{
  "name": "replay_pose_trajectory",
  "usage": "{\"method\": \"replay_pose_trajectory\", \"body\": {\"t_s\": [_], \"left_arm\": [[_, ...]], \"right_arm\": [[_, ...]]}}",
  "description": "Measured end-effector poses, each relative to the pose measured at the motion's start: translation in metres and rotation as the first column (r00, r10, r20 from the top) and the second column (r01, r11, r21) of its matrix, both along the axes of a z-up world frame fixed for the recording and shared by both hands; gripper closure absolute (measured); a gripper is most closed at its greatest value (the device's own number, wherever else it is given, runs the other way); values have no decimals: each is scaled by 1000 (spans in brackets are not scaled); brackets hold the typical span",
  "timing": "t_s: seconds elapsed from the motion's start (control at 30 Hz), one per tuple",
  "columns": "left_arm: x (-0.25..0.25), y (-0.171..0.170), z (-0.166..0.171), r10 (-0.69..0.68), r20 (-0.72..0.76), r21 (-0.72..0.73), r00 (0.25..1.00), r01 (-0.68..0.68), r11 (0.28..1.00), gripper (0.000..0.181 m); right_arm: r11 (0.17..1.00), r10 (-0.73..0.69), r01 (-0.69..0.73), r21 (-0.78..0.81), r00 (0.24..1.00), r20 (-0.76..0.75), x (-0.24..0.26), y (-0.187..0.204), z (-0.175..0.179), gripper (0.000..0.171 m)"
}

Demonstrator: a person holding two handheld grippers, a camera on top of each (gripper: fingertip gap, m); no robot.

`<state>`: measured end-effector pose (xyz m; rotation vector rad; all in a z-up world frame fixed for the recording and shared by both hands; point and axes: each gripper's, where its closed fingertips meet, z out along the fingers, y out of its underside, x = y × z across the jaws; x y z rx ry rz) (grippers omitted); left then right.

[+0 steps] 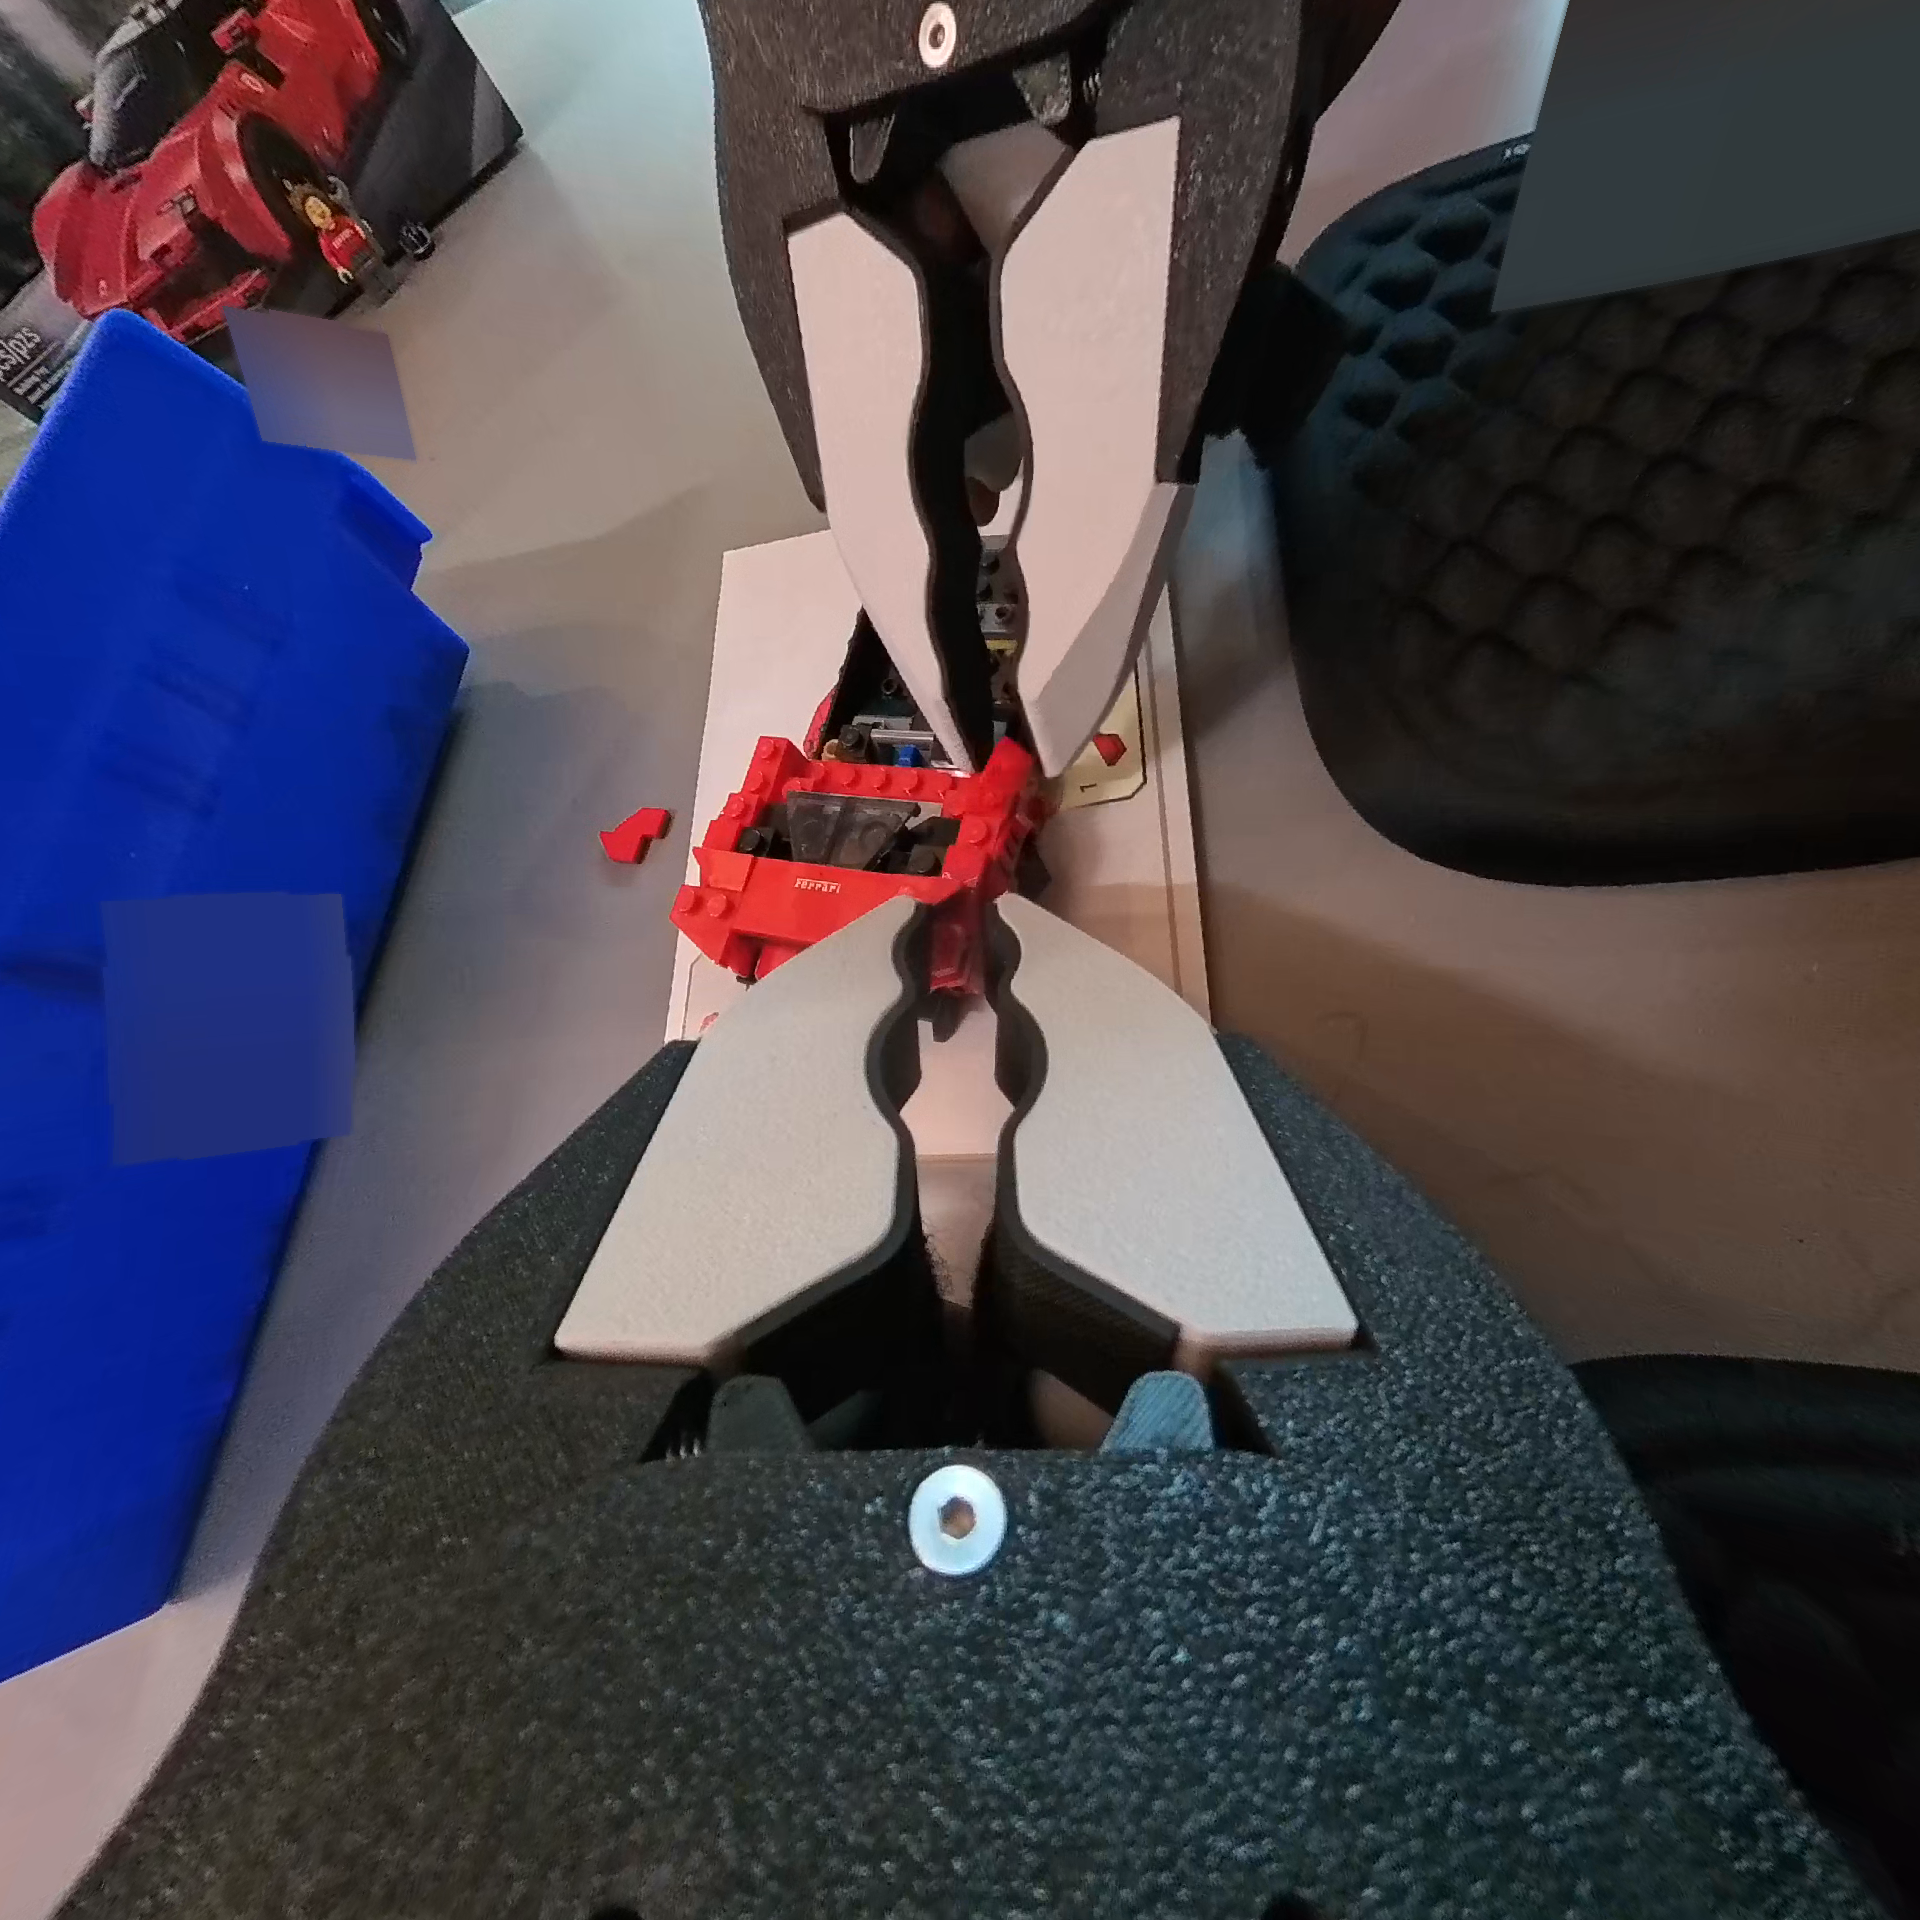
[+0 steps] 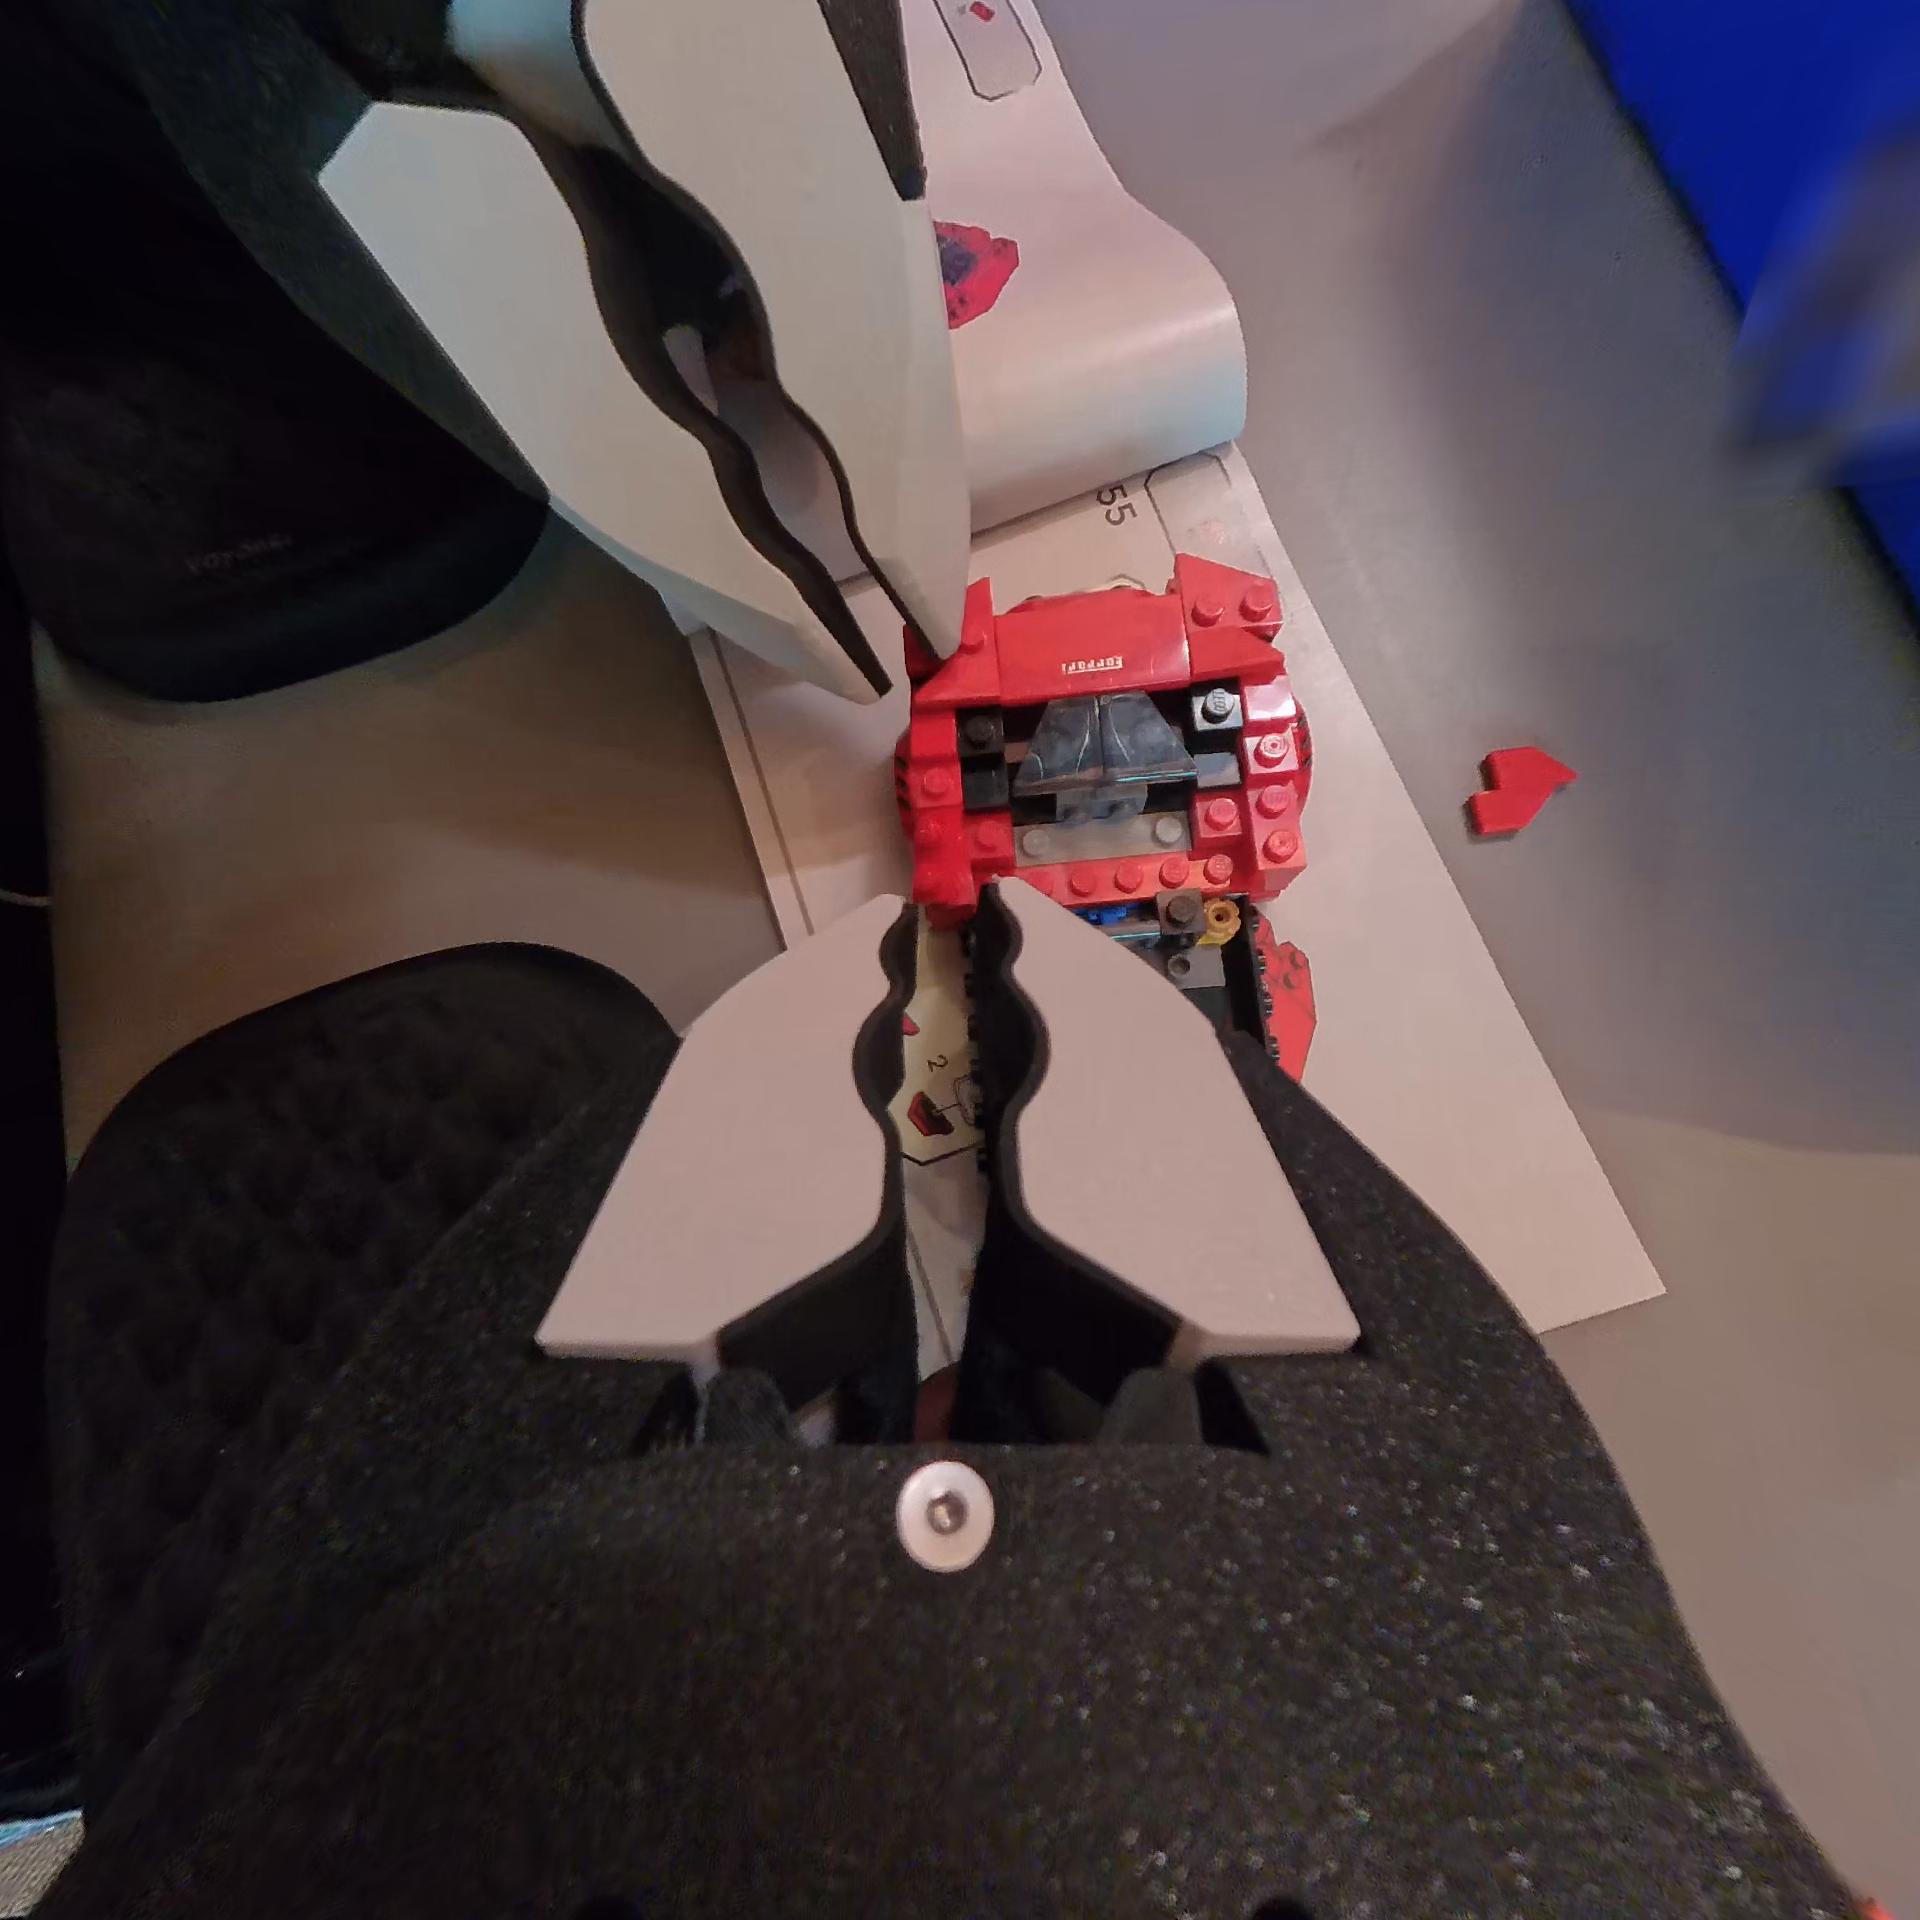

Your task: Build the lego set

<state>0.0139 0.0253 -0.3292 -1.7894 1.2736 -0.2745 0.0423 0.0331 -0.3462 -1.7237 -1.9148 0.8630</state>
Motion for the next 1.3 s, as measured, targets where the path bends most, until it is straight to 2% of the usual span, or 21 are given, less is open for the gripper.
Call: {"method": "replay_pose_trajectory", "body": {"t_s": [0.53,0.97,1.3], "left_arm": [[0,0,0,-1,-5,6,1000,1,1000,173],[0,0,0,-3,-9,10,1000,3,1000,172],[0,0,-1,-4,-7,11,1000,4,1000,172]], "right_arm": [[999,23,-22,28,1000,-12,-1,1,3,162],[990,107,-112,85,993,56,-1,0,3,162],[988,114,-120,99,991,64,-1,1,4,161]]}}
